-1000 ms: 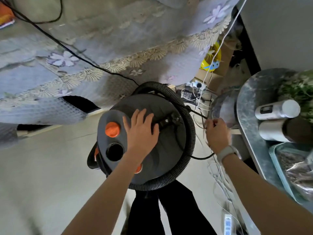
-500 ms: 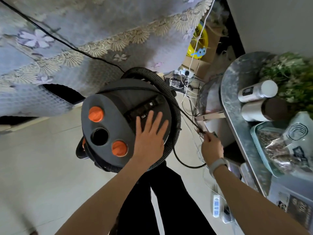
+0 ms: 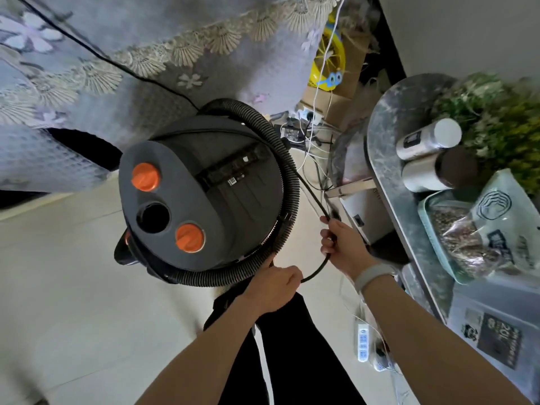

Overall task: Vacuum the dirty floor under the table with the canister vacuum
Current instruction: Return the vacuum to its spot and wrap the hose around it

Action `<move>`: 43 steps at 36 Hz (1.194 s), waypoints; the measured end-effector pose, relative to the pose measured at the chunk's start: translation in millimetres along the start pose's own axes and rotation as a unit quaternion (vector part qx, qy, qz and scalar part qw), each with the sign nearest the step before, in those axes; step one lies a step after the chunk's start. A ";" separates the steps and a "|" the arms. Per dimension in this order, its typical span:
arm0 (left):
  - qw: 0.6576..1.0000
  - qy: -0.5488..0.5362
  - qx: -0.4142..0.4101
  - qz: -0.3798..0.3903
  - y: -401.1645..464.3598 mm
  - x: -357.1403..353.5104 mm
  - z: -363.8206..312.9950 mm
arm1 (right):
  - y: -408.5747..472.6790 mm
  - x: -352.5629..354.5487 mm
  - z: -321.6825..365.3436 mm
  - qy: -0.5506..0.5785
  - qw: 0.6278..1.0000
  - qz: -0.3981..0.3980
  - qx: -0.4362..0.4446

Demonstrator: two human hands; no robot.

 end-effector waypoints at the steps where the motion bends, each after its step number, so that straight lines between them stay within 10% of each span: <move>1: 0.997 0.015 -0.018 -0.070 -7.1 1.8 4.5 | -0.3 -1.9 -1.6 -0.006 1.000 -0.011 0.005; 18: 0.960 0.044 0.097 -0.260 -135.3 27.0 70.3 | -29.4 -50.7 -58.1 -0.464 0.855 -0.126 0.194; 29: 0.954 0.163 0.095 -0.234 -176.0 22.2 123.3 | -21.0 -47.2 -133.6 -0.284 0.946 -0.141 0.066; 43: 0.939 0.034 0.131 -0.317 -151.8 70.4 136.1 | -25.1 -119.3 9.5 -0.339 0.855 -0.175 0.352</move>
Point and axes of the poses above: each hand's wrist, its own y-axis towards the middle knuckle, its own x-axis out of the back of the hand, z = x × y, the point moved 5 cm from there along y, towards the middle knuckle, and after that the axes turned 1 degree about -x, right-handed, at the moved point
